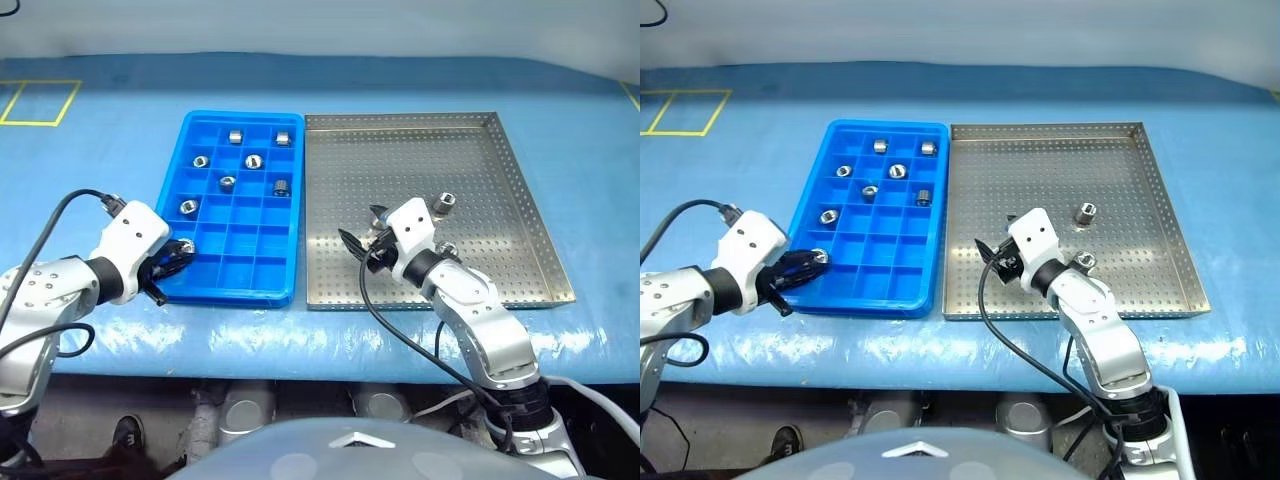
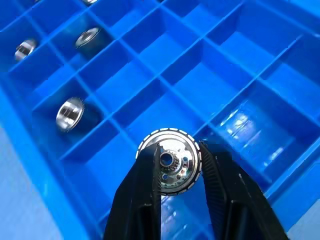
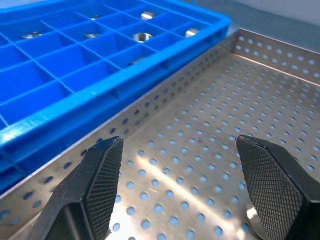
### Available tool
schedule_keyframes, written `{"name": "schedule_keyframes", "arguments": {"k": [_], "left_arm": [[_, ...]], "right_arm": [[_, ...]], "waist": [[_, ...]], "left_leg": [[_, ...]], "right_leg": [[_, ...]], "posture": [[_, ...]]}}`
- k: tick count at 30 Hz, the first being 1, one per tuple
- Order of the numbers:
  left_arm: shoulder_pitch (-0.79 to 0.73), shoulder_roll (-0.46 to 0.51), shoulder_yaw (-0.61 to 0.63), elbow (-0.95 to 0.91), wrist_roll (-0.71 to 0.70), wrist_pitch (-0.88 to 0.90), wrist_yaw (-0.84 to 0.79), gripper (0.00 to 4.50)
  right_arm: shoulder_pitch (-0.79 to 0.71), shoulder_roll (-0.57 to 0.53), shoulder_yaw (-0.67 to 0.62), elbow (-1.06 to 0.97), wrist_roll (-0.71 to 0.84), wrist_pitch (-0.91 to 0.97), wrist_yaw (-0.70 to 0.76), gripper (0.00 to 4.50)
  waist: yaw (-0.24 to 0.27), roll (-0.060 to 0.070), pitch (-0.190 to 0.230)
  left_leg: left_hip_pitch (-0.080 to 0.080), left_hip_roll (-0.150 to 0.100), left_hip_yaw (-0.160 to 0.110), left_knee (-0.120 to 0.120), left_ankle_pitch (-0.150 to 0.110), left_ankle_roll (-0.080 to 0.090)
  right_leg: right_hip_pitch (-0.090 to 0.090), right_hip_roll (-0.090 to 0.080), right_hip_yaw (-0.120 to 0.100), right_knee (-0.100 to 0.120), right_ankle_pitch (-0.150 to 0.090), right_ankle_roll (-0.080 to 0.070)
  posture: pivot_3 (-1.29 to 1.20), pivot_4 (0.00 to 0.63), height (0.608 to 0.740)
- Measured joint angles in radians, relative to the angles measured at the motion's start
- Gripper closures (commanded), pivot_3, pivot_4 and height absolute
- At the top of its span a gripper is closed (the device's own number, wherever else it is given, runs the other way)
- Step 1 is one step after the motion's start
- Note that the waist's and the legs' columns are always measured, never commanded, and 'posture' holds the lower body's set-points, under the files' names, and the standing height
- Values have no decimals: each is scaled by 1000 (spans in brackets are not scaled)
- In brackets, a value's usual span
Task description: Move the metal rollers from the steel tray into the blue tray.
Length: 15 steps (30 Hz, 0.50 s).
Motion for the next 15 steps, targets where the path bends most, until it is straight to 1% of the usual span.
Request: {"name": "schedule_keyframes", "arguments": {"k": [5, 7, 9, 11, 14, 15], "left_arm": [[27, -14, -60, 36, 34, -13, 60, 3630], [33, -14, -74, 43, 47, -34, 71, 2898], [36, -12, -74, 50, 60, -54, 77, 2371], [36, -16, -72, 66, 60, -73, 79, 1682], [3, -62, -60, 82, 37, -74, 83, 710], [-21, -101, -41, 83, 7, -74, 81, 710]], "right_arm": [[-26, -10, 0, 8, 0, 1, 17, 714], [-26, -14, 0, 11, 0, 2, 19, 714], [-26, -15, 0, 12, 0, 5, 19, 714], [-26, -17, -1, 12, 0, 6, 18, 714], [-26, -17, -5, 12, 0, 7, 14, 714], [-26, -16, -9, 12, 0, 8, 9, 714]], "waist": [[6, 0, 0], [6, 0, 0], [6, 0, 0], [6, 0, 0], [5, 0, 0], [6, 0, 0]], "left_leg": [[0, 0, 0, -1, 0, 0], [0, 0, 0, -1, 0, 0], [0, 1, 0, -2, 0, 0], [0, 1, 1, -2, 0, 0], [0, 1, 1, -1, 0, 0], [0, 0, 1, -1, 0, 0]], "right_leg": [[0, 0, 0, 0, 0, -1], [-1, 0, 0, 0, 0, -1], [-1, 0, 0, 0, 0, -2], [-1, 0, 0, 0, 0, -2], [-1, 0, -1, 0, 0, -2], [0, 0, -1, 0, 0, -2]], "posture": [[41, 150, 740], [37, 150, 740], [35, 150, 740], [30, 150, 740], [20, 150, 740], [18, 150, 740]]}}
